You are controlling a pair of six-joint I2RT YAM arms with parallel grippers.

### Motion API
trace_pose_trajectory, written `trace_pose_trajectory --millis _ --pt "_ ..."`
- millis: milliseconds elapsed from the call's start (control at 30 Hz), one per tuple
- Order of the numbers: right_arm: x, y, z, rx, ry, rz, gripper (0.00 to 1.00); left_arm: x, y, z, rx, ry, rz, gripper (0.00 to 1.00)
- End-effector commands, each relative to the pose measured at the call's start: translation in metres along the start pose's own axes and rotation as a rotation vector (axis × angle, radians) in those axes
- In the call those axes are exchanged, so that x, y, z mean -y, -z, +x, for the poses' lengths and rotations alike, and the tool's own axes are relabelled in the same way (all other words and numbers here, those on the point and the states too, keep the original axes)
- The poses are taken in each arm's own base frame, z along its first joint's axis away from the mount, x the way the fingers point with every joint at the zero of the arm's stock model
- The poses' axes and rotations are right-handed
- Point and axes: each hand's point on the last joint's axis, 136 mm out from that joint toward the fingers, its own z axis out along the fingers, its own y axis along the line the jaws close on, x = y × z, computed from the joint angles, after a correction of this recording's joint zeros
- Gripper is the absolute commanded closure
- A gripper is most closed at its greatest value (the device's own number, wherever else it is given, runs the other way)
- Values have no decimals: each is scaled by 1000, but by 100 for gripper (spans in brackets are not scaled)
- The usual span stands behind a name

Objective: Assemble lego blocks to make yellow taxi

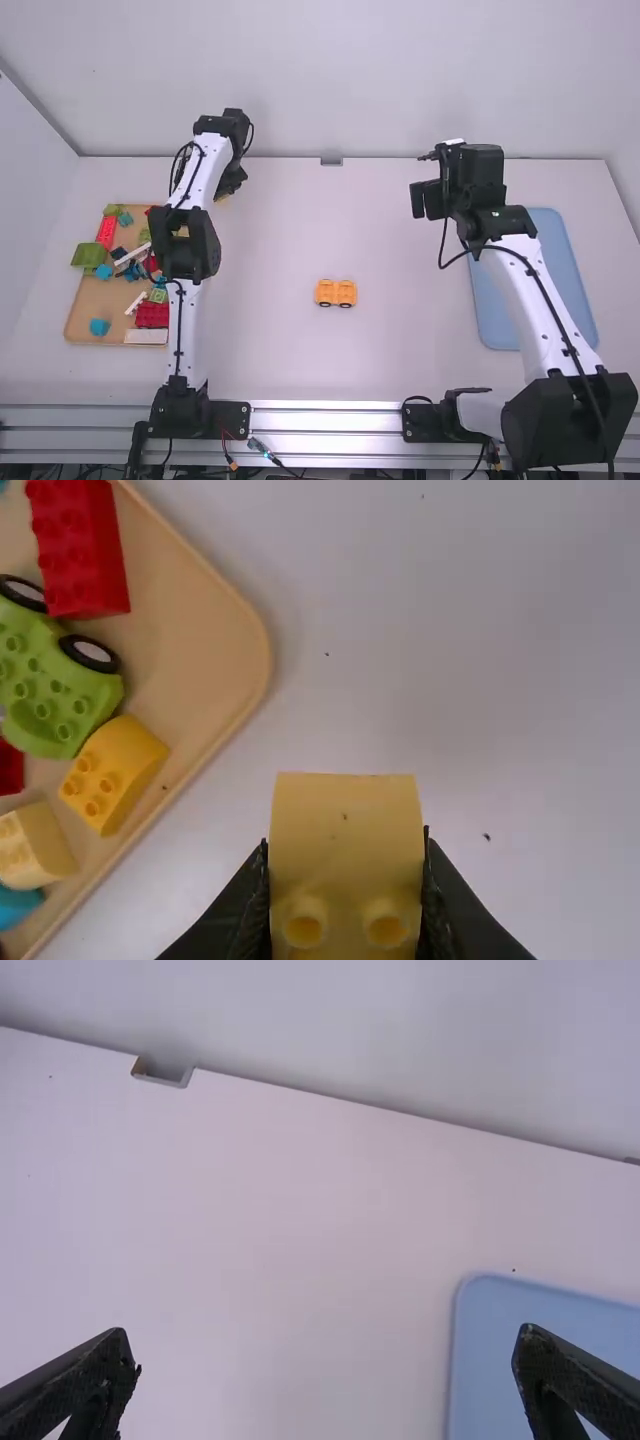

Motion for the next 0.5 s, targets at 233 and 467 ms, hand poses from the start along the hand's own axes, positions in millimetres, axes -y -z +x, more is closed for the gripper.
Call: trace_pose_trajectory --millis 233,467 --pt "3 11 -17 48 -1 8 1 -18 37 55 -4 26 163 98" --pt "3 11 -24 77 -1 10 1 -61 63 112 -28 206 368 96"
